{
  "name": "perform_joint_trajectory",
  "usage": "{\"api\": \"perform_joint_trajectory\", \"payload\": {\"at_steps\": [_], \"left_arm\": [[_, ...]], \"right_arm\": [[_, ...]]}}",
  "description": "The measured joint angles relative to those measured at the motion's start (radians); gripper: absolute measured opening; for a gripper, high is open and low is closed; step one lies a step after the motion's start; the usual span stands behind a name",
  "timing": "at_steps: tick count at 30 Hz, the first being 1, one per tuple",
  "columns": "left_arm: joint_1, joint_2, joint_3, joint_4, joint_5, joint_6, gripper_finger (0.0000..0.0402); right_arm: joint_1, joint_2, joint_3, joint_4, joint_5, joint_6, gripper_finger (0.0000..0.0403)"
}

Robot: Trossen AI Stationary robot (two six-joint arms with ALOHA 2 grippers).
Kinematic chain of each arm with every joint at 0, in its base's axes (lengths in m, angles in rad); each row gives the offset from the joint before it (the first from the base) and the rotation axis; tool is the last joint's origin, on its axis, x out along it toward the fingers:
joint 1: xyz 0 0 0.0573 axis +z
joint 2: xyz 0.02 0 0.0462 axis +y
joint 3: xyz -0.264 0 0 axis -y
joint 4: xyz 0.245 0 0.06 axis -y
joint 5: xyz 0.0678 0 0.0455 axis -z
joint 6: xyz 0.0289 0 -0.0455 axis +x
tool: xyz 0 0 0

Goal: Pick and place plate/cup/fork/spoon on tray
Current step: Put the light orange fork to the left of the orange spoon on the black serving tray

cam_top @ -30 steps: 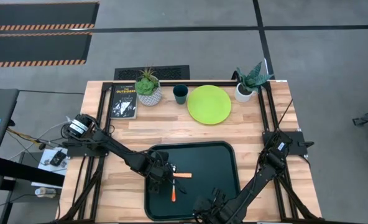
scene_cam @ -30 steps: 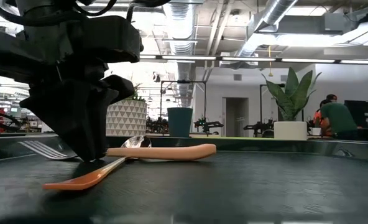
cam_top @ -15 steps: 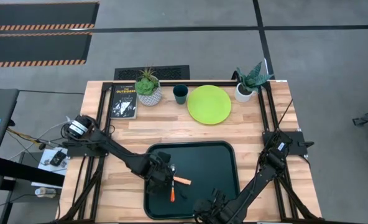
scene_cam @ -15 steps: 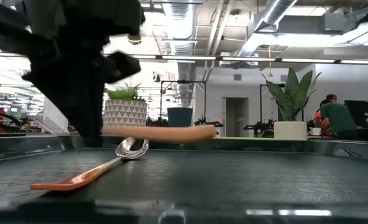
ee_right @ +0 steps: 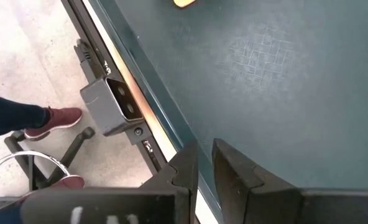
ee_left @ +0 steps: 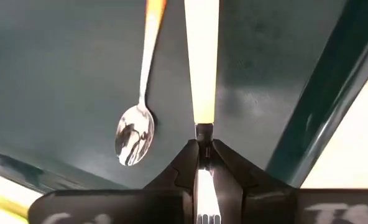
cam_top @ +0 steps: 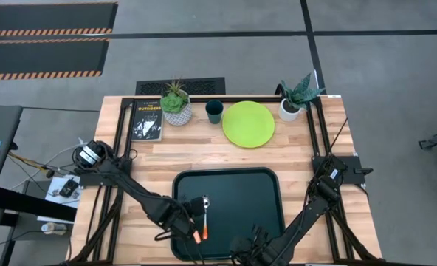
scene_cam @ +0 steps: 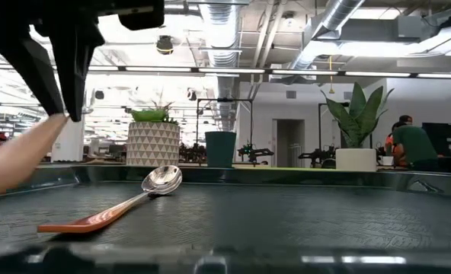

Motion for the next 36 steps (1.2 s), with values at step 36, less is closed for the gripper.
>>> {"api": "perform_joint_trajectory", "payload": {"at_steps": [36], "left_arm": [[0.128,0.001,-0.075,0.152,0.146,0.404,0.0011]], "right_arm": [[0.000,0.000,0.000,-0.011,0.026,0.000,0.0072]]}}
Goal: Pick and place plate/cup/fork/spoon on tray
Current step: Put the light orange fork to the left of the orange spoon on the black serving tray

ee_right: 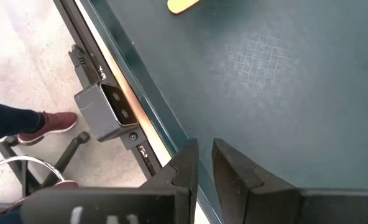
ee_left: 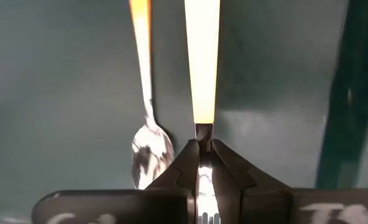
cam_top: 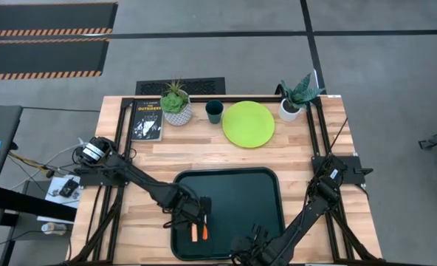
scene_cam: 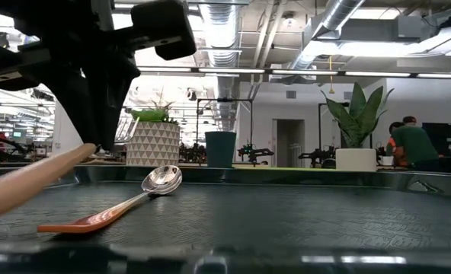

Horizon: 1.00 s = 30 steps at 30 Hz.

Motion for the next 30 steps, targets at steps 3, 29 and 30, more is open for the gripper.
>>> {"api": "perform_joint_trajectory", "payload": {"at_steps": [3,29,30], "left_arm": [[0.005,0.000,0.000,0.014,0.023,0.019,0.0011],[0.025,0.032,-0.047,0.065,0.016,0.015,0.0015],[0.024,0.032,-0.047,0.065,0.017,0.016,0.0018]], "right_arm": [[0.000,0.000,0.000,0.000,0.000,0.000,0.0072],[-0.003,0.000,0.000,0.000,0.000,0.000,0.0072],[-0.003,0.000,0.000,0.000,0.000,0.000,0.0072]]}}
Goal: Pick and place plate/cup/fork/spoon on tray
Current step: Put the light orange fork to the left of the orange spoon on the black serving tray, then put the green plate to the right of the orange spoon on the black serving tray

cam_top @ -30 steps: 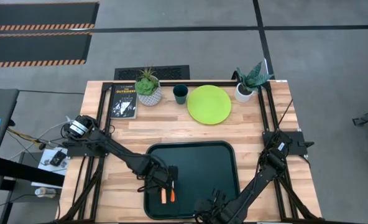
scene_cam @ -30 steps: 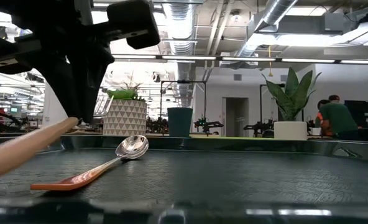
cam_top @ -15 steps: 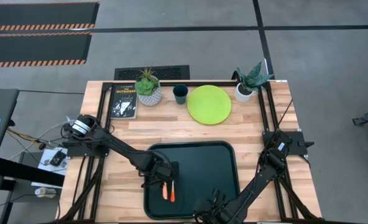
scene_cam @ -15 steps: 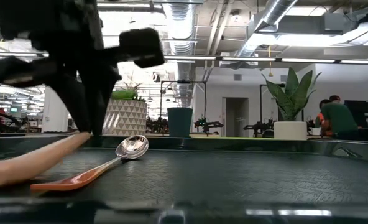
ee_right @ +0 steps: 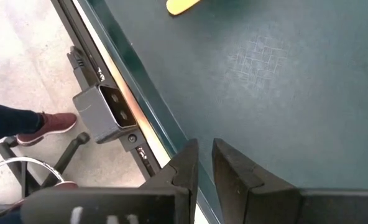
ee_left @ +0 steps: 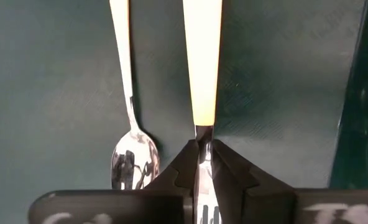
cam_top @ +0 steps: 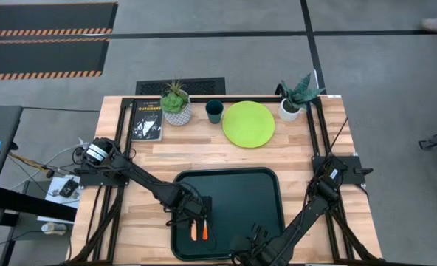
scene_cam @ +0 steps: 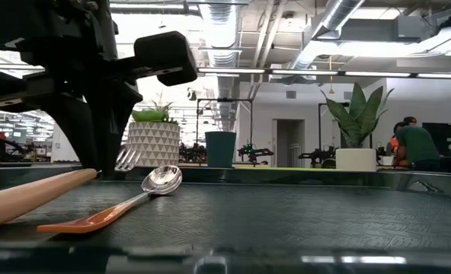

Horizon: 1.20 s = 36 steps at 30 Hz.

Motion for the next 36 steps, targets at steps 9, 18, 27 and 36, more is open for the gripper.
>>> {"api": "perform_joint_trajectory", "payload": {"at_steps": [9,18,27,36], "left_arm": [[0.000,0.000,0.000,0.001,0.008,-0.023,0.0059],[0.000,0.000,0.024,-0.007,-0.044,-0.100,0.0099],[-0.029,-0.070,0.236,-0.218,-0.089,-0.578,0.0129],[-0.097,-0.243,0.346,-0.354,-0.146,-1.339,0.0129]], "right_arm": [[-0.002,0.000,0.000,0.002,0.000,0.000,0.0072],[-0.002,0.000,0.000,0.003,0.000,-0.001,0.0072],[-0.001,-0.025,-0.001,0.009,-0.046,0.000,0.0072],[-0.003,-0.249,0.001,-0.090,0.125,-0.121,0.0072]]}}
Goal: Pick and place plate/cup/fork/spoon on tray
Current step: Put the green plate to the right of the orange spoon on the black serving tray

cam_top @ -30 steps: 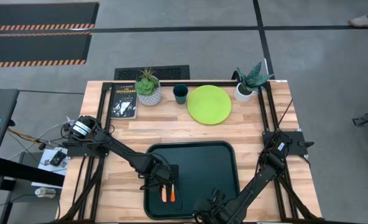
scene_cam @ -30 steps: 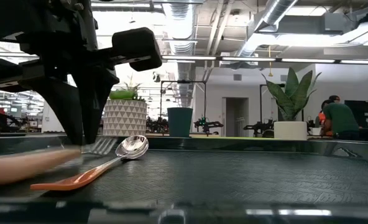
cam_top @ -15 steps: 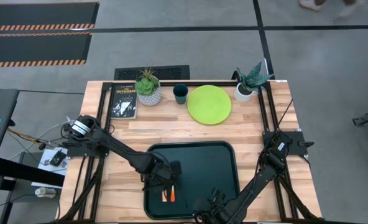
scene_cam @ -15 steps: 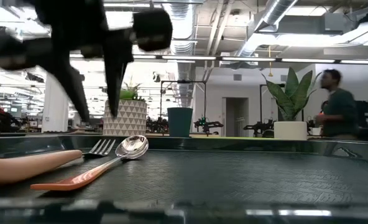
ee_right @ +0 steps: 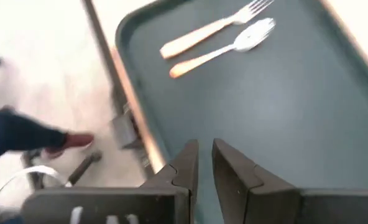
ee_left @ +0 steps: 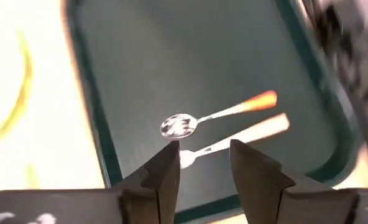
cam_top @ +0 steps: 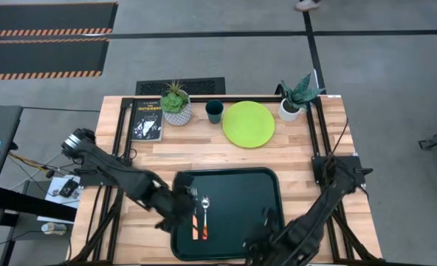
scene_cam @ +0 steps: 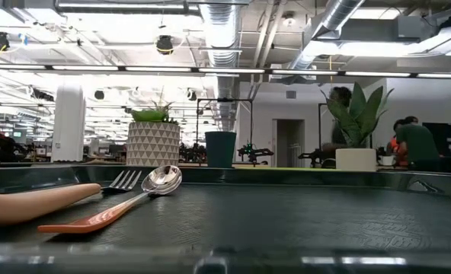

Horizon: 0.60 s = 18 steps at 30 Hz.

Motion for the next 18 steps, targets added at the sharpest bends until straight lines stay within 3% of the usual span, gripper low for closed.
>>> {"api": "perform_joint_trajectory", "payload": {"at_steps": [2,5,7,11,14,18], "left_arm": [[-0.022,-0.055,0.000,-0.001,-0.037,-0.134,0.0128],[-0.091,-0.149,0.000,0.034,-0.182,-0.260,0.0120],[-0.155,-0.224,-0.001,0.047,-0.331,-0.324,0.0111],[-0.296,-0.363,-0.003,0.052,-0.726,-0.504,0.0097],[-0.414,-0.454,-0.045,0.051,-0.981,-0.681,0.0092],[-0.534,-0.550,-0.156,-0.012,-1.148,-0.904,0.0096]], "right_arm": [[-0.004,-0.051,0.000,-0.043,0.057,-0.002,0.0072],[0.002,-0.141,-0.001,-0.121,0.181,0.038,0.0072],[0.001,-0.214,-0.004,-0.118,0.246,0.019,0.0072],[-0.010,-0.366,-0.028,-0.117,0.333,-0.008,0.0075],[-0.028,-0.507,-0.135,-0.117,0.375,0.016,0.0087],[-0.058,-0.745,-0.412,-0.118,0.445,0.164,0.0116]]}}
